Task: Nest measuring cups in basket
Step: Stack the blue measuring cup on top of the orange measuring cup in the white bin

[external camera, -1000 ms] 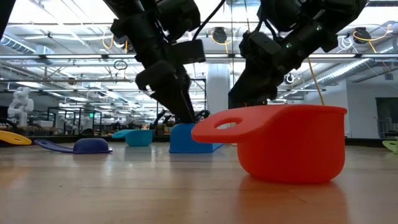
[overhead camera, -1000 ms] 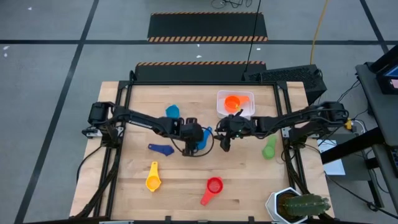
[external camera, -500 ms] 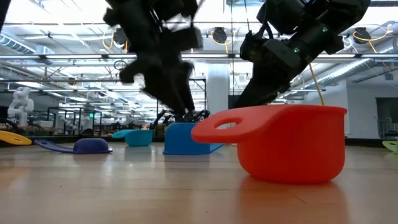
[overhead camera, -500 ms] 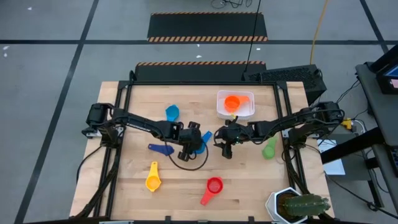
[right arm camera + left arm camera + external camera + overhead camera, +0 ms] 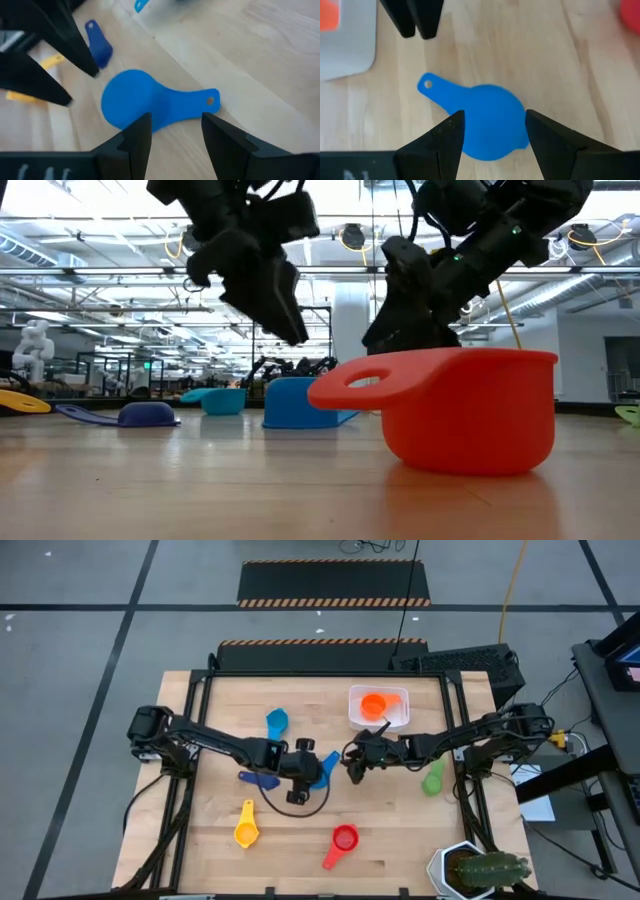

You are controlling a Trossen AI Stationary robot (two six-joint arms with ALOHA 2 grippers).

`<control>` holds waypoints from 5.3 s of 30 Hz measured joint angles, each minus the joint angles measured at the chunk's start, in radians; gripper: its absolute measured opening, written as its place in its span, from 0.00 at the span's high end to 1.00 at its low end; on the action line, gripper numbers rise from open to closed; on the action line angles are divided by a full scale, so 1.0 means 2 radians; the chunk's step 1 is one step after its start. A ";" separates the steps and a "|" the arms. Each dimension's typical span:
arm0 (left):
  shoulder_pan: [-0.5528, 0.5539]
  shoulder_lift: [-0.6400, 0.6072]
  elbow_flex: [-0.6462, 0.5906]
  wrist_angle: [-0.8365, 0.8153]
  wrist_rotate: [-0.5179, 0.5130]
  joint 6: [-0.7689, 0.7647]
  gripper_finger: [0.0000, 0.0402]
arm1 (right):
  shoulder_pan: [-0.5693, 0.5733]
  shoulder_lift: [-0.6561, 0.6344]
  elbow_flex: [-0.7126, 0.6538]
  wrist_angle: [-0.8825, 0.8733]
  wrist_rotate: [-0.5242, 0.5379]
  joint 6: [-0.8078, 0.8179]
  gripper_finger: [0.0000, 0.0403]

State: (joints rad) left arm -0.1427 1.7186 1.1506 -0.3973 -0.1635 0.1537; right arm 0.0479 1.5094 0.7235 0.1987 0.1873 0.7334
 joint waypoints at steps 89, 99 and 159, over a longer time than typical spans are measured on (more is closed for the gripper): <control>-0.042 -0.167 -0.080 0.163 -0.158 -0.053 0.47 | -0.031 -0.169 0.000 0.040 0.026 -0.331 1.00; -0.014 -0.165 -0.080 0.231 -0.123 -0.048 0.47 | -0.043 -0.265 0.000 0.035 0.023 -0.454 1.00; 0.046 -0.018 -0.162 0.708 0.009 0.021 0.47 | -0.037 -0.360 -0.187 0.368 -0.069 -0.478 1.00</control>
State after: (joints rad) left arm -0.0517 1.6819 0.8258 1.0183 -0.1457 0.1953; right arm -0.0265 0.7891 0.3485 0.9345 0.0484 -0.2223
